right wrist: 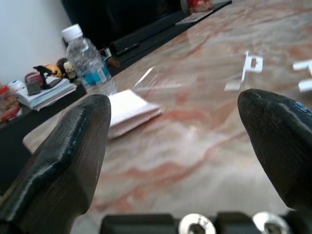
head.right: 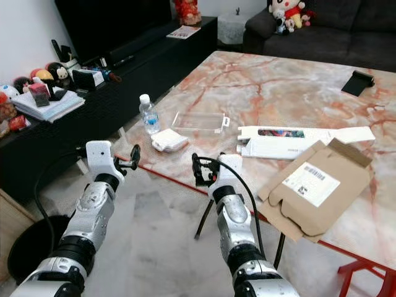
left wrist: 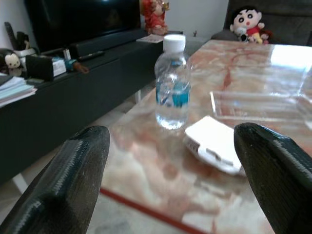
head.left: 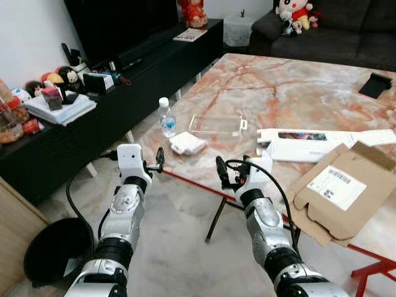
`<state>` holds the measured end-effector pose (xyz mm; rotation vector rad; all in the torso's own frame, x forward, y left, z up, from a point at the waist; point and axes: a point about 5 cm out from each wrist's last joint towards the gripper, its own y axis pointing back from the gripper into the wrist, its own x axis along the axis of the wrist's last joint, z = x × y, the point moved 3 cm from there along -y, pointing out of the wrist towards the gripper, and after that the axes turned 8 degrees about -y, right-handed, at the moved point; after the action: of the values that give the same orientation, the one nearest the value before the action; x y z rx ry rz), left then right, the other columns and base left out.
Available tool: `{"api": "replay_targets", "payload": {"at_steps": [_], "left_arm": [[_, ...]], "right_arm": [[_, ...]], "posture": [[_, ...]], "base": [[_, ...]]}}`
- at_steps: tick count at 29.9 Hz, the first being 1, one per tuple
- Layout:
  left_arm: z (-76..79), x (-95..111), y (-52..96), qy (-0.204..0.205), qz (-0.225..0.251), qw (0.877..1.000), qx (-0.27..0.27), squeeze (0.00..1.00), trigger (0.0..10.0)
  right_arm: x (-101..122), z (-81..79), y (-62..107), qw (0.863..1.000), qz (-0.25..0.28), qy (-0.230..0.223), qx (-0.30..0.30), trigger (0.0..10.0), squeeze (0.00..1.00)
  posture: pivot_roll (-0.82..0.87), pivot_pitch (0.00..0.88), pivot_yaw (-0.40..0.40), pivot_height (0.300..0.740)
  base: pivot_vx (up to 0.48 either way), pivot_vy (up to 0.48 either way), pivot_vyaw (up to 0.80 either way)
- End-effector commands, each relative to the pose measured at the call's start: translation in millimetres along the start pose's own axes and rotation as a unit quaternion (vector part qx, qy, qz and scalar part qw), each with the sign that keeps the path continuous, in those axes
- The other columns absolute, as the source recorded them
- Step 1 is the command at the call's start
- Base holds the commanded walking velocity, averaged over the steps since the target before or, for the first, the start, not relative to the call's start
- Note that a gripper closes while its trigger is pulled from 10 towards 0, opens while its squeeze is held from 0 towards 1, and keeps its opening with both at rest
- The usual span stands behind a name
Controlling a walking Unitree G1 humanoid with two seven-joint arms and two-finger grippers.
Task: Picking trash to rubbish bin
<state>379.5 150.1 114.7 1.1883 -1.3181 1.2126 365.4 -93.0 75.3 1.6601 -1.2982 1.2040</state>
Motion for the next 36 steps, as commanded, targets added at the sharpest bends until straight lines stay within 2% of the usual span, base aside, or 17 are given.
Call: {"api": "replay_targets", "payload": {"at_steps": [1, 4, 6, 10, 20, 25, 36], "left_arm": [[-2.2, 5.2, -3.1, -0.005, 0.005, 1.0, 0.003, 0.0, 10.0], [-1.6, 4.7, -2.8, -0.004, 0.004, 1.0, 0.001, 0.0, 10.0], [-1.6, 4.4, -2.4, -0.005, 0.004, 1.0, 0.001, 0.0, 10.0], [-0.6, 4.0, -2.3, -0.004, 0.003, 1.0, -0.002, 0.0, 10.0], [0.9, 4.5, -2.2, -0.005, 0.004, 1.0, -0.006, 0.0, 10.0], [5.3, 7.5, -0.5, 0.003, 0.017, 1.0, -0.014, 0.0, 10.0], [8.2, 3.9, 4.0, 0.005, 0.013, 1.0, -0.02, 0.0, 10.0]], "right_arm": [[3.9, -4.8, -3.7, 1.0, 0.004, 0.002, 0.006, 10.0, 0.0], [2.1, -5.3, -3.8, 1.0, -0.002, -0.007, 0.008, 10.0, 0.0], [0.2, -6.4, -3.7, 1.0, -0.005, -0.029, 0.009, 10.0, 0.0], [2.3, -6.4, -3.7, 1.0, 0.0, -0.004, 0.01, 10.0, 0.0], [2.8, -6.6, -4.1, 1.0, 0.001, -0.005, 0.01, 10.0, 0.0], [3.1, -7.0, -4.5, 1.0, 0.002, -0.004, 0.01, 10.0, 0.0], [0.2, -6.6, -3.0, 1.0, -0.003, -0.005, 0.009, 10.0, 0.0]], "posture": [[0.02, 0.0, 0.072, 0.74], [0.02, 0.0, 0.072, 0.74], [0.02, 0.0, 0.074, 0.74], [0.02, 0.0, 0.074, 0.74], [0.02, 0.0, 0.075, 0.74], [0.03, 0.0, 0.075, 0.74], [0.03, 0.0, 0.075, 0.74]], "base": [[0.48, 0.0, 0.0], [0.48, 0.0, 0.0], [0.48, 0.0, -0.8], [0.48, 0.0, -0.2], [0.48, 0.0, 0.0], [0.053, 0.0, 0.0], [0.0, 0.0, 0.0]]}}
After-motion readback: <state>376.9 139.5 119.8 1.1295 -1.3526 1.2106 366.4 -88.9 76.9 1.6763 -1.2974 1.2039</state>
